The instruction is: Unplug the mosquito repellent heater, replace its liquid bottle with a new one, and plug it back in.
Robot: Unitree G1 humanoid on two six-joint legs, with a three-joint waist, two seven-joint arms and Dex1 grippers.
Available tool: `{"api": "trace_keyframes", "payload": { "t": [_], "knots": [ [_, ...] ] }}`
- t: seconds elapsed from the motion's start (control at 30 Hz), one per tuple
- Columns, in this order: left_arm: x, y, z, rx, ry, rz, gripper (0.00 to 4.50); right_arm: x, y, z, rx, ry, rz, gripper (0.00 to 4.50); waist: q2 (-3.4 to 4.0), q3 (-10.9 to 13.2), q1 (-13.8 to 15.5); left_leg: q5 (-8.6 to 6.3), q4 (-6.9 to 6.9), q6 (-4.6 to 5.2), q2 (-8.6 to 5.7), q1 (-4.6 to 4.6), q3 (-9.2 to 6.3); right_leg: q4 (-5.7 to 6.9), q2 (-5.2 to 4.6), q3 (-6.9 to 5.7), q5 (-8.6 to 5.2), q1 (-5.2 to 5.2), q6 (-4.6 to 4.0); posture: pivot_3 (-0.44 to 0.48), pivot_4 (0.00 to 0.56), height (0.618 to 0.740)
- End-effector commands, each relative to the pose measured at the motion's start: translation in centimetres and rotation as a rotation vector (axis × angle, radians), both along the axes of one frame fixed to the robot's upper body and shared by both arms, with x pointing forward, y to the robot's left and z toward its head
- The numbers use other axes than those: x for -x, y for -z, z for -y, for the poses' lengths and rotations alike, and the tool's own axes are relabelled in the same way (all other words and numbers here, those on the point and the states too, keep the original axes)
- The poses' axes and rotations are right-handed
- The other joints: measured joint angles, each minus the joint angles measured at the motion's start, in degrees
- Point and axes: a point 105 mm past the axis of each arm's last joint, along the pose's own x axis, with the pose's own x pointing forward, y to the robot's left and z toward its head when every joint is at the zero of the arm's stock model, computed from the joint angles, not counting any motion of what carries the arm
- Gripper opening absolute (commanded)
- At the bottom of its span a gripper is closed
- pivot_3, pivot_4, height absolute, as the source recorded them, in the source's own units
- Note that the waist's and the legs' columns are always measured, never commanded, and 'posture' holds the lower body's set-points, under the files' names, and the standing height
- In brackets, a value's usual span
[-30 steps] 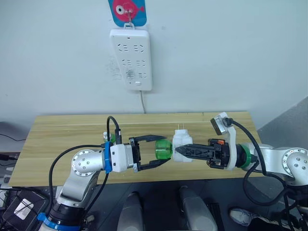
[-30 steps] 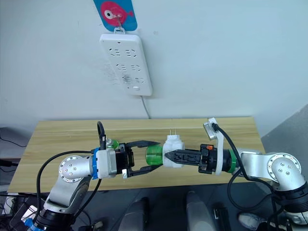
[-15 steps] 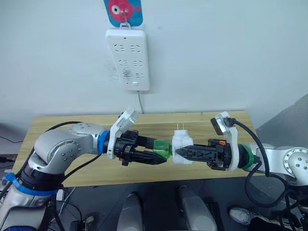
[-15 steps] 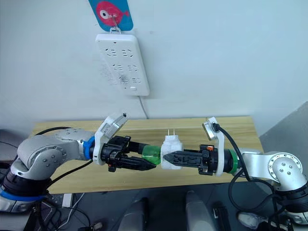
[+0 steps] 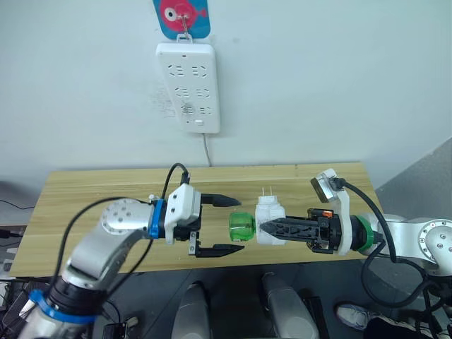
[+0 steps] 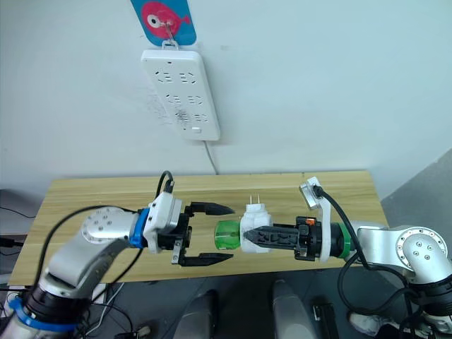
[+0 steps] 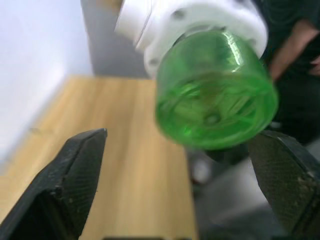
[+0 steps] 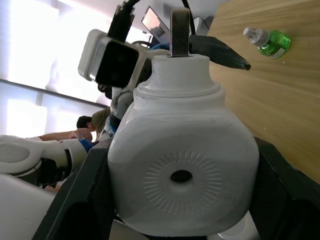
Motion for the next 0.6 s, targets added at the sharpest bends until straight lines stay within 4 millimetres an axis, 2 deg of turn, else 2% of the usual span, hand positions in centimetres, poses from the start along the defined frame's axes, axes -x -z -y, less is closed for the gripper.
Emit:
{"api": "trace_keyframes", "payload": {
  "t": [0.03,0.23,0.37,0.4,0.47,0.6],
  "knots": [
    [1.0,-0.5,-0.4,0.026,0.008,0.173,4.5,0.5,-0.9,-0.3,-0.03,-0.03,0.023,3.01,0.0,0.0,0.02,0.0,0.0,0.0,0.0,0.0,0.0,0.01,0.0,0.0,0.0,0.0,0.0,-0.18,0.287,0.74],
    [1.1,-1.4,0.5,0.112,-0.002,0.313,4.5,0.3,-1.0,-0.5,-0.031,-0.028,0.027,3.01,0.0,0.0,0.4,0.01,0.03,0.0,-0.02,0.0,0.02,0.0,-0.01,0.03,0.01,0.04,0.0,-0.178,0.288,0.74],
    [0.9,-1.4,1.0,0.124,0.01,0.323,4.5,0.4,-1.1,-0.6,-0.033,-0.032,0.03,3.01,0.0,0.0,0.69,0.02,0.04,0.02,-0.02,0.0,0.01,0.01,0.0,0.03,0.02,0.06,0.01,-0.18,0.287,0.74],
    [1.0,-1.3,1.1,0.119,0.026,0.312,4.12,0.4,-1.1,-0.6,-0.033,-0.032,0.03,3.01,0.0,0.0,0.74,0.02,0.04,0.02,-0.02,0.0,0.01,0.0,0.0,0.04,0.02,0.06,0.01,-0.18,0.287,0.74],
    [1.3,-1.3,1.2,0.121,0.05,0.303,3.65,0.4,-1.1,-0.6,-0.032,-0.032,0.031,3.01,0.0,0.0,0.74,0.02,0.02,0.02,-0.02,0.0,0.01,0.0,0.01,0.03,0.02,0.05,0.01,-0.182,0.287,0.74],
    [1.5,-2.3,1.0,0.129,0.072,0.28,2.44,0.4,-1.0,-0.6,-0.025,-0.025,0.031,3.01,0.0,0.0,0.74,0.02,0.02,0.03,0.0,0.0,0.0,0.01,0.02,0.02,0.02,0.04,0.01,-0.18,0.287,0.74]
  ]
}}
